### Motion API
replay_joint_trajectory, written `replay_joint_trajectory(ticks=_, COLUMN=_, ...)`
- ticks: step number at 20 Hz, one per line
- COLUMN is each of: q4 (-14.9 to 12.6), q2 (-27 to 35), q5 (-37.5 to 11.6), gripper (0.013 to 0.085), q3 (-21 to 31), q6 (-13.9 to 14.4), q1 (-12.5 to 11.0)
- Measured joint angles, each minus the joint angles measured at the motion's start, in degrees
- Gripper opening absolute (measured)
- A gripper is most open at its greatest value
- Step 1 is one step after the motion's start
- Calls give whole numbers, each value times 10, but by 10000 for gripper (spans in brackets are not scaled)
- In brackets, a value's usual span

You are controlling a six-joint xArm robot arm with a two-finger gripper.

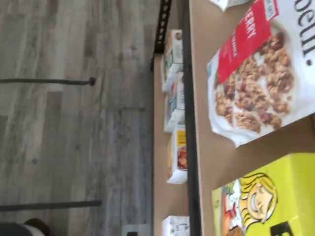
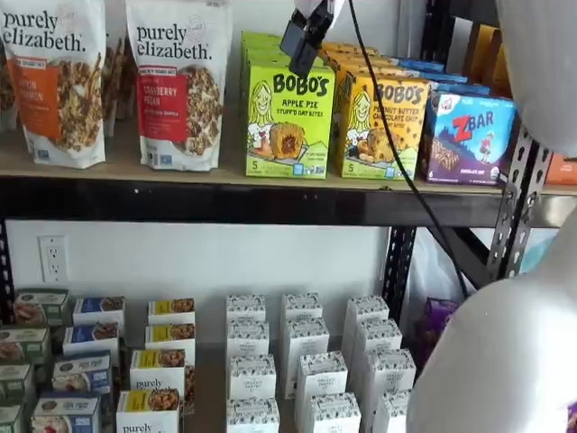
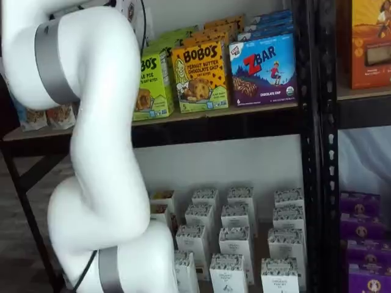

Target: Pick the green box on the top shelf, the fourth from the left

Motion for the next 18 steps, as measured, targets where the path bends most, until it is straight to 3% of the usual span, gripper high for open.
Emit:
replay_joint_trajectory(ticks=6, q4=-7, q2=-6, q5=-50, gripper=850, q3=23, q6=0, q1=6)
replay_joint_trajectory(ticks=18, q4=-7, q2=30, q5=-67, gripper=850, q3=2, q6=-1, q1=10)
